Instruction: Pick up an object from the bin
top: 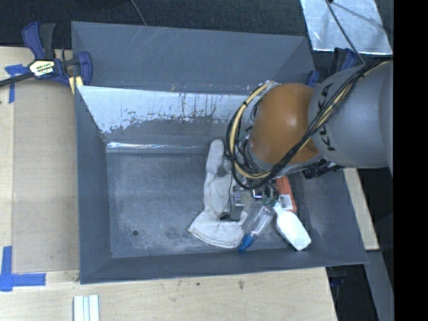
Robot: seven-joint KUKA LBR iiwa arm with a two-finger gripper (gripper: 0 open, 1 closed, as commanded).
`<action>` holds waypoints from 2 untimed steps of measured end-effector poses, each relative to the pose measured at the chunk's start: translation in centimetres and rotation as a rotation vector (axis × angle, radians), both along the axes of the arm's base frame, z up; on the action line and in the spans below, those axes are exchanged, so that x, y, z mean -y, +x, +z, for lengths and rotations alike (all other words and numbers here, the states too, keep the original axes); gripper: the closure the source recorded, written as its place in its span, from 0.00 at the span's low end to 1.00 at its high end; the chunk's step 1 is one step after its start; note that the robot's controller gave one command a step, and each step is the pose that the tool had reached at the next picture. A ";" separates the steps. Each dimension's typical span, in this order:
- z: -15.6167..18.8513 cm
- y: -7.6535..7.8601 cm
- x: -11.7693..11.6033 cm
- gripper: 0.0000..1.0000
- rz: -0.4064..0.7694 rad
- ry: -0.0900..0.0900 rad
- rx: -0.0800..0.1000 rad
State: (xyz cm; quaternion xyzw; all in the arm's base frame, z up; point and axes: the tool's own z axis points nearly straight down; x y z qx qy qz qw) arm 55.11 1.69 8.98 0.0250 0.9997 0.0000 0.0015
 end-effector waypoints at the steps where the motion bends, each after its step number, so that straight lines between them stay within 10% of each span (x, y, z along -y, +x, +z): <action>1: 0.0 0.3 0.1 0.00 -0.018 0.001 0.000; 2: 3.5 0.5 0.2 0.00 0.059 0.000 -0.005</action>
Offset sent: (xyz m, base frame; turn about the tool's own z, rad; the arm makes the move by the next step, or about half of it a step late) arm 0.0089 0.0038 0.0767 -0.0056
